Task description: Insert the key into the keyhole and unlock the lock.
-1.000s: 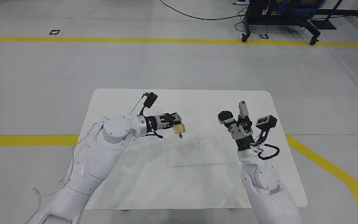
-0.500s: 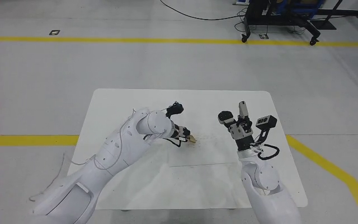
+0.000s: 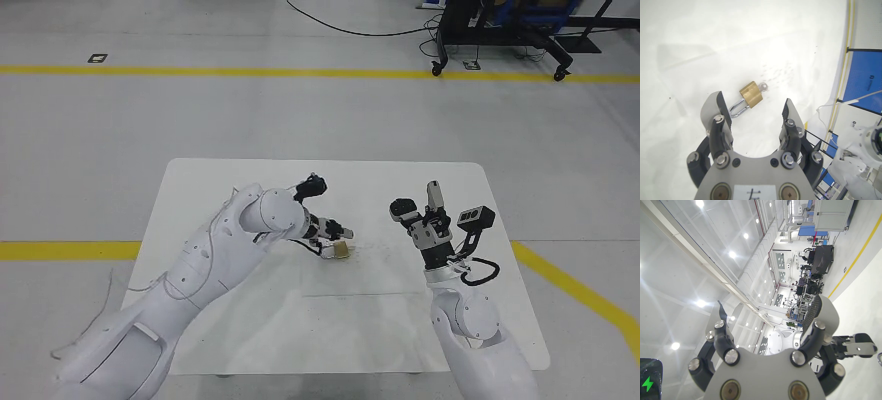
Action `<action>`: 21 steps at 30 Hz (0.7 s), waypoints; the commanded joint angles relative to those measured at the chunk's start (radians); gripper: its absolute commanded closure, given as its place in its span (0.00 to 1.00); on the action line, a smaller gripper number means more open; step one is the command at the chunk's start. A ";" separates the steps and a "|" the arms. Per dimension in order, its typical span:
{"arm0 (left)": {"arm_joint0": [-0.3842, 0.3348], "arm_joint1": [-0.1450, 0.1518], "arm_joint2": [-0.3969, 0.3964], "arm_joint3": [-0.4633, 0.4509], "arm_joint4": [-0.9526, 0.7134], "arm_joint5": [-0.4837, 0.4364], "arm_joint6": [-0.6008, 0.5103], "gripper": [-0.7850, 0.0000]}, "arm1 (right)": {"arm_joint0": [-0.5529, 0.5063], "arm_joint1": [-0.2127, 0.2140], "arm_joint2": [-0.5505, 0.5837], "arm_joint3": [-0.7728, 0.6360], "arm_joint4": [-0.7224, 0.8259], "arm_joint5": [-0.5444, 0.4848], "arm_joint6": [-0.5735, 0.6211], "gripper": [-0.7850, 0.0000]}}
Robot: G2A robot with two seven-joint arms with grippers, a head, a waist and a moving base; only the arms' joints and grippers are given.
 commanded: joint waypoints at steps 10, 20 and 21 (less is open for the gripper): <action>0.232 0.119 -0.387 -0.325 0.105 -0.287 0.260 0.00 | 0.000 0.000 0.000 0.000 0.000 0.000 0.000 0.00; 0.383 0.159 -0.552 -0.536 0.260 -0.389 0.390 0.00 | 0.000 0.000 0.000 0.000 0.000 0.000 0.000 0.00; 0.383 0.159 -0.552 -0.536 0.262 -0.389 0.391 0.00 | 0.000 0.000 0.000 0.000 0.000 0.000 0.000 0.00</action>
